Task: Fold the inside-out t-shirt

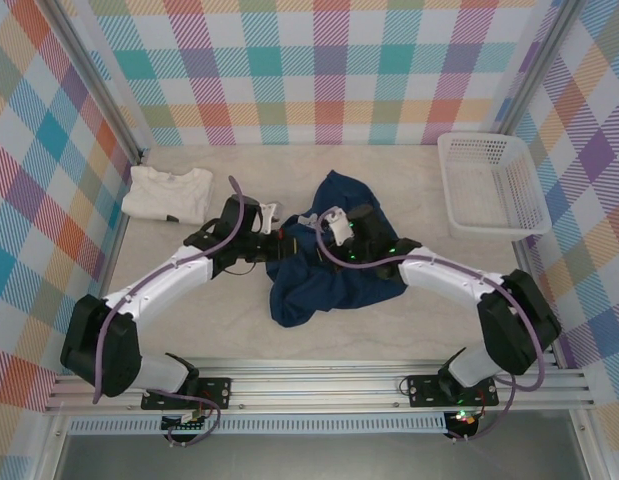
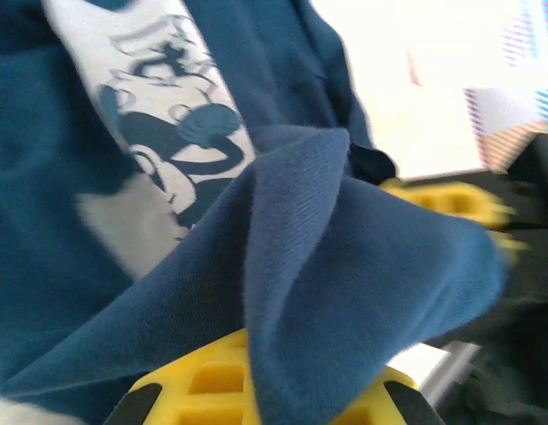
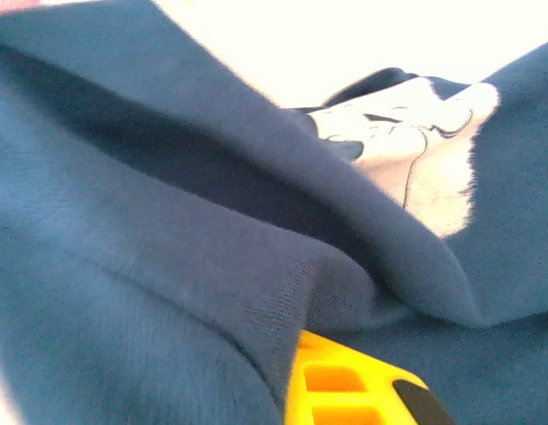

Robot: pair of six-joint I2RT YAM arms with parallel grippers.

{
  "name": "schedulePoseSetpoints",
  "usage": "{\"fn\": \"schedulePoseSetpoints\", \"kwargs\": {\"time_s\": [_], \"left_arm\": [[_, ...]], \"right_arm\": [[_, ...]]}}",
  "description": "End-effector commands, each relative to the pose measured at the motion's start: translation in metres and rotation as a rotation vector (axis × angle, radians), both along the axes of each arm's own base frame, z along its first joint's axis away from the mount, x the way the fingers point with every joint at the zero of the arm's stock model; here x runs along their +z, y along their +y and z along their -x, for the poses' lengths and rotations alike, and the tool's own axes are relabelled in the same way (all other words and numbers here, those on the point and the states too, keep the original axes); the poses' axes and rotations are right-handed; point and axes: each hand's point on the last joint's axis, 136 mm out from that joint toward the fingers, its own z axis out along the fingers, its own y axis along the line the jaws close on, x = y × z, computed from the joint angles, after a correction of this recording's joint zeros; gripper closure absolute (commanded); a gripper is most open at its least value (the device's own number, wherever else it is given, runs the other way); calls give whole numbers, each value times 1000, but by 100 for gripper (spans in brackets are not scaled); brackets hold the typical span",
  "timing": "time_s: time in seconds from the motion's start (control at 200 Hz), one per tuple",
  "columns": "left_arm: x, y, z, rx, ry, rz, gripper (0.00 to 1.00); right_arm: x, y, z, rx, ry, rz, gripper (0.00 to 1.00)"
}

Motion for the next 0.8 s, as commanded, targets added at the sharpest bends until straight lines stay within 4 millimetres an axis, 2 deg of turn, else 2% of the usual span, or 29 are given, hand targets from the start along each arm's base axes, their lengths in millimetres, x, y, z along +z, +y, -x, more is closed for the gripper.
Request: {"fn": "schedulePoseSetpoints", "kwargs": {"time_s": [0.0, 0.03, 0.07, 0.145, 0.195, 0.29, 0.365, 0.445, 0.54, 0.64, 0.68, 0.695, 0.795], "left_arm": [[-9, 43, -20, 168, -89, -202, 98], [-11, 46, -23, 182, -100, -223, 93], [-11, 48, -26, 196, -116, -250, 82], [-6, 52, -24, 211, -145, -288, 68], [0, 55, -18, 222, -168, -305, 60], [14, 56, 3, 214, -209, -296, 52], [27, 46, 26, 152, -244, -225, 48], [39, 23, 52, 32, -261, -90, 47], [41, 4, 68, -84, -247, -12, 45], [29, -8, 70, -152, -216, -26, 45], [23, -9, 65, -148, -206, -48, 46], [28, -12, 60, -146, -230, -36, 46], [22, -24, 48, -168, -237, -39, 48]], "right_arm": [[51, 15, 59, 304, 194, -300, 96], [59, 17, 66, 334, 225, -352, 97], [67, 20, 70, 354, 252, -408, 99], [76, 24, 69, 355, 280, -472, 100], [78, 26, 66, 345, 296, -492, 100], [78, 26, 56, 305, 320, -517, 100], [78, 25, 49, 280, 335, -534, 100], [80, 26, 45, 268, 340, -541, 100], [80, 24, 42, 255, 339, -540, 100], [80, 22, 42, 248, 336, -535, 100], [80, 22, 41, 247, 336, -534, 100], [80, 21, 42, 246, 336, -534, 100], [81, 21, 43, 247, 336, -535, 100]]}}
